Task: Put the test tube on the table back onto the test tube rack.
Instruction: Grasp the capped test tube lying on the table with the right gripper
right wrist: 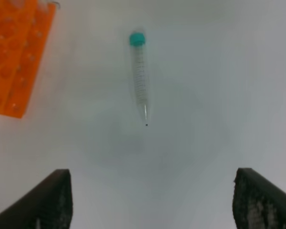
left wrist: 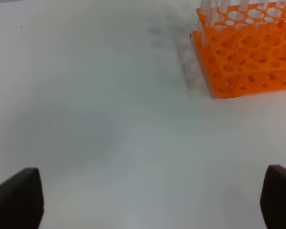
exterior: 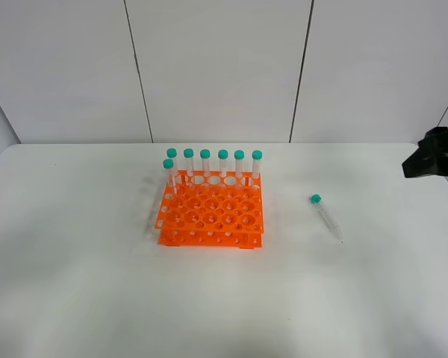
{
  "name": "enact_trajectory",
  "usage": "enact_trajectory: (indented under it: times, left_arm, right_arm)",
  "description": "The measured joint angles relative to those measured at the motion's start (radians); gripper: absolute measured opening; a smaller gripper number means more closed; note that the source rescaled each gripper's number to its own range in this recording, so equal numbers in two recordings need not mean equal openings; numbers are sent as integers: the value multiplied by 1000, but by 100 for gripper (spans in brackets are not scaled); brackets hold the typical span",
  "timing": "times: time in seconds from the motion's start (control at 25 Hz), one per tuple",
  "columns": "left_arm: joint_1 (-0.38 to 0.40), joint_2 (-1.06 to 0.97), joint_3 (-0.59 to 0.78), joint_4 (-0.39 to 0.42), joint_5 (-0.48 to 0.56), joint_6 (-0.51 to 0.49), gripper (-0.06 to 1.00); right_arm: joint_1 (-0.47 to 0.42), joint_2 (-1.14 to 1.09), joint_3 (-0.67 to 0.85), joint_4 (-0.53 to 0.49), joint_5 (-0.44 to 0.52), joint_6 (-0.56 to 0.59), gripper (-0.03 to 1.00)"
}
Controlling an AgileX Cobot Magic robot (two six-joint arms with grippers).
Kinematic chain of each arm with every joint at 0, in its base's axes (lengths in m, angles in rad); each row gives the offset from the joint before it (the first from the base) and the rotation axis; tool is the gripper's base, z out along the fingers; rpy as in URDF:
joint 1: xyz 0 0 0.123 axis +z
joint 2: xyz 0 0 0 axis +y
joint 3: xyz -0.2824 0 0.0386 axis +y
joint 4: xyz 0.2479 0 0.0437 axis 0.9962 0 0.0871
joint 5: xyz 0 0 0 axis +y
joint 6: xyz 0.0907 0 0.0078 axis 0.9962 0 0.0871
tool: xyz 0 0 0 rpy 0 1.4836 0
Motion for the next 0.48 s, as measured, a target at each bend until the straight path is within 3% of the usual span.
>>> enact_trajectory:
  times: [0.2, 0.48]
  left_arm:
    - [0, 0, 0, 0, 0, 0, 100]
    - [0, 0, 0, 0, 0, 0, 100]
  right_arm:
    - [79, 231, -118, -28, -21, -20, 97]
    - [154, 499, -247, -81, -35, 39, 97]
